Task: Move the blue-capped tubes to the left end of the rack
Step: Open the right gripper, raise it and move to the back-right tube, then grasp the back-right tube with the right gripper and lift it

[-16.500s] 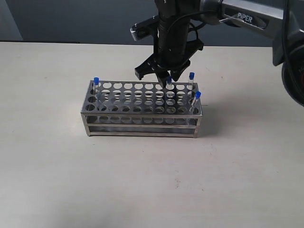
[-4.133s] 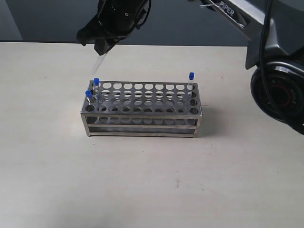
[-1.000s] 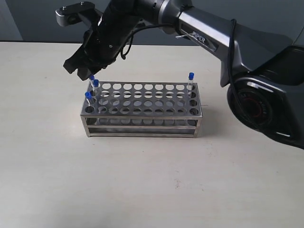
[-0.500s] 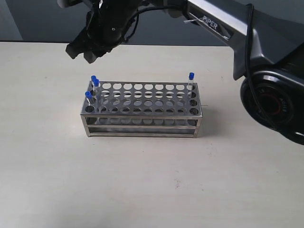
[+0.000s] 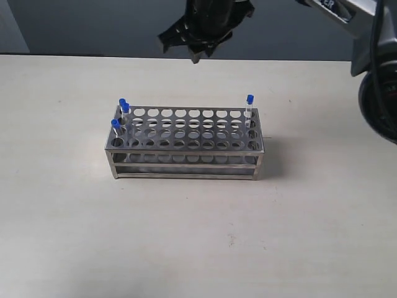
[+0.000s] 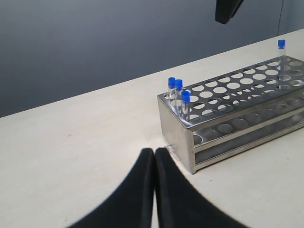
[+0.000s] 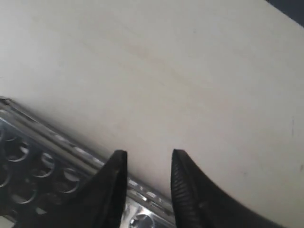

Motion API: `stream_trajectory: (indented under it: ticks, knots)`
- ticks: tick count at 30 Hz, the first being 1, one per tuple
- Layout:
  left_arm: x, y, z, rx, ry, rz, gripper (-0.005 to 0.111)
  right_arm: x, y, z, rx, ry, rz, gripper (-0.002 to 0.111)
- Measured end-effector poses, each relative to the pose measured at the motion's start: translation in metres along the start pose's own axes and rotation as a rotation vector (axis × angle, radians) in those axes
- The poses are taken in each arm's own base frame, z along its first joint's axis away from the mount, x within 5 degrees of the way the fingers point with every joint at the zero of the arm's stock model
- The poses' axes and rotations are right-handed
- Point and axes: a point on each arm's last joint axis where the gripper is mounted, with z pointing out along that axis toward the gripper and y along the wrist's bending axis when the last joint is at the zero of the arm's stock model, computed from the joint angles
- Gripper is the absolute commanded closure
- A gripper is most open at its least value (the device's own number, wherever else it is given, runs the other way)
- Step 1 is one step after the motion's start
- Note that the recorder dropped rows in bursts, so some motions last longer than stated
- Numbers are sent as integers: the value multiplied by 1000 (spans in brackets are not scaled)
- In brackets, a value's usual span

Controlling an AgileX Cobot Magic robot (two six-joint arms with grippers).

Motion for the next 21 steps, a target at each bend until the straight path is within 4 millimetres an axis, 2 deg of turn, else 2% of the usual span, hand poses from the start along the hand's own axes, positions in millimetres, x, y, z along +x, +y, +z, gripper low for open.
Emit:
stream_trajectory:
  ticks: [6,10,21]
  knots:
    - [0,0,0,0,0,0,106,17,-26,-3,21,61,76,77]
    - [0,0,0,0,0,0,106,30,-32,0,39,111,82,77]
    - [0,0,0,0,0,0,106,56,-35,25,65,242,65,77]
